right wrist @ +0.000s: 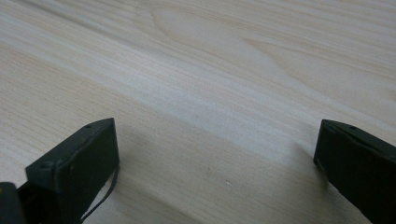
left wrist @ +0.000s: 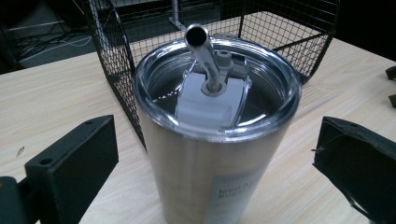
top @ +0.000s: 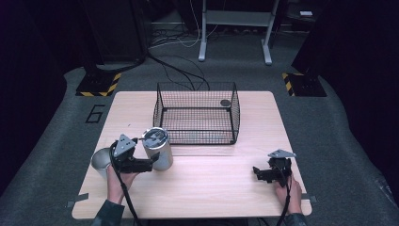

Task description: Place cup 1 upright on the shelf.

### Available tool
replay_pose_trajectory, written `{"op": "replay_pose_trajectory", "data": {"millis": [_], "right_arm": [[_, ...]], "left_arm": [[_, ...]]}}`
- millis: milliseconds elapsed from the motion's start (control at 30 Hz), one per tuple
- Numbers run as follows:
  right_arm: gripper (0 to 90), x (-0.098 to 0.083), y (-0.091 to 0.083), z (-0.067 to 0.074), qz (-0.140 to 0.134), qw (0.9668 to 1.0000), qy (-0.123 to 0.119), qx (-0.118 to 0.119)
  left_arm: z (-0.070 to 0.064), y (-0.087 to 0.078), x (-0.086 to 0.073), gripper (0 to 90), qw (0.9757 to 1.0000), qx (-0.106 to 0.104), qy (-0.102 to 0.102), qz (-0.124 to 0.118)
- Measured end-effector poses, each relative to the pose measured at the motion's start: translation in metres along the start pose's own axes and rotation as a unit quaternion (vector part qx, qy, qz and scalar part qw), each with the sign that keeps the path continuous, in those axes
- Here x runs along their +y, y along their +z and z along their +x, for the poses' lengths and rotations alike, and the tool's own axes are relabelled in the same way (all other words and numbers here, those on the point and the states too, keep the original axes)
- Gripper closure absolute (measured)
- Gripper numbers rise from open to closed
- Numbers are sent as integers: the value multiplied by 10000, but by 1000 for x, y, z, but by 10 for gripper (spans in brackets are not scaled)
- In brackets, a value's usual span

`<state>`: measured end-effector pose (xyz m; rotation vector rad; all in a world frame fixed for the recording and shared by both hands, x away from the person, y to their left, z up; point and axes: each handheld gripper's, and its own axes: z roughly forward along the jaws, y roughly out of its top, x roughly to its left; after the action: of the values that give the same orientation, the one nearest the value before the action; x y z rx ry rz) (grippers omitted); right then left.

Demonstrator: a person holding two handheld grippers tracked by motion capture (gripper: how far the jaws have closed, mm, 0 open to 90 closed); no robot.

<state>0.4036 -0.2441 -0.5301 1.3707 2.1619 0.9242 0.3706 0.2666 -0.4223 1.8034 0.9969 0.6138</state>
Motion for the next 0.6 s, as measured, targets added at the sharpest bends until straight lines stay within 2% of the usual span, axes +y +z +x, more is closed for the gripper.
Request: {"op": "replay_pose_trajectory", "data": {"millis": [600], "right_arm": [[0,0,0,0,14,10000,0,7]], "left_arm": [[1,26,6,0,9999,-77,-106,-95]]}}
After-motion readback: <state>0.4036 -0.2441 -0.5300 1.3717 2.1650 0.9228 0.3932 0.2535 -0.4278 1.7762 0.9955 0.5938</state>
